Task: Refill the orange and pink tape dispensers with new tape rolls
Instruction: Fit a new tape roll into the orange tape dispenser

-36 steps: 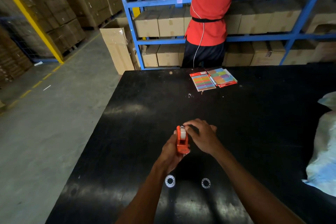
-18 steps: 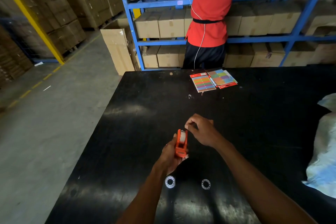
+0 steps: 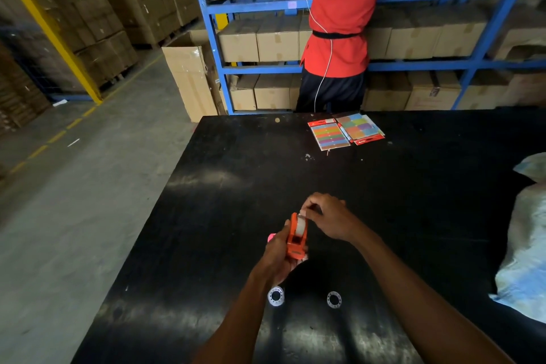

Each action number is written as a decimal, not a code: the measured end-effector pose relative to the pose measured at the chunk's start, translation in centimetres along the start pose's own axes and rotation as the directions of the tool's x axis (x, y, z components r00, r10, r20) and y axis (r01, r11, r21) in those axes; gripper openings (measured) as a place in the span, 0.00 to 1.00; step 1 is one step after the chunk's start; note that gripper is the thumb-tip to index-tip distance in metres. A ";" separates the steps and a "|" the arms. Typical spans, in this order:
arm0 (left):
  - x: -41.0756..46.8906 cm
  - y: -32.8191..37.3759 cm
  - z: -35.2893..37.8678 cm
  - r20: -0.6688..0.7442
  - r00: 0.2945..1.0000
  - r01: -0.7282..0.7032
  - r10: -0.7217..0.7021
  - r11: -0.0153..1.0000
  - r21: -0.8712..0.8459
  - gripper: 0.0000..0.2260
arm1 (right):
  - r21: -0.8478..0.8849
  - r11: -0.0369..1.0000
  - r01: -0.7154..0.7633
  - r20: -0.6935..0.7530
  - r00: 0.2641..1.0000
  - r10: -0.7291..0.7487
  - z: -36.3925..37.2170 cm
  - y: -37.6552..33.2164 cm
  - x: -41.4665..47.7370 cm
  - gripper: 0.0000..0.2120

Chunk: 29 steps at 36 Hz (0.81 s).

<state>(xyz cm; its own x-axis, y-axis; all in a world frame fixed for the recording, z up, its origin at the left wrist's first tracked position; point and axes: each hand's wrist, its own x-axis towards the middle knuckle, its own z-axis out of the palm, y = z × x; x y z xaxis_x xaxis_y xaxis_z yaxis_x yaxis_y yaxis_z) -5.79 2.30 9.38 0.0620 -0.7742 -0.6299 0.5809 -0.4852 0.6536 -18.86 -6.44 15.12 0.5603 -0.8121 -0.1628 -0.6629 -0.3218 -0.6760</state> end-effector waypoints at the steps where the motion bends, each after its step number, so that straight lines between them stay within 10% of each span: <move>1: 0.1 0.0 -0.1 -0.011 1.000 -0.009 0.009 1.000 -0.009 0.23 | 0.003 1.000 0.004 -0.019 1.000 -0.004 0.1 0.0 0.0 0.06; 29: 1.5 2.1 -0.6 -0.262 0.963 -0.095 0.057 0.986 -0.136 0.17 | -0.178 0.941 0.288 -0.168 0.933 -0.318 6.3 -0.4 -4.6 0.01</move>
<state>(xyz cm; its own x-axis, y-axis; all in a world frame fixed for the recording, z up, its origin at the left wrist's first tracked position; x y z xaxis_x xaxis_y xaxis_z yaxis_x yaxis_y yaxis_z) -3.94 0.39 9.59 0.3053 -0.6671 -0.6795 0.6774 -0.3493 0.6474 -18.07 0.47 11.64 0.6498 -0.7376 0.1836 -0.5506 -0.6233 -0.5553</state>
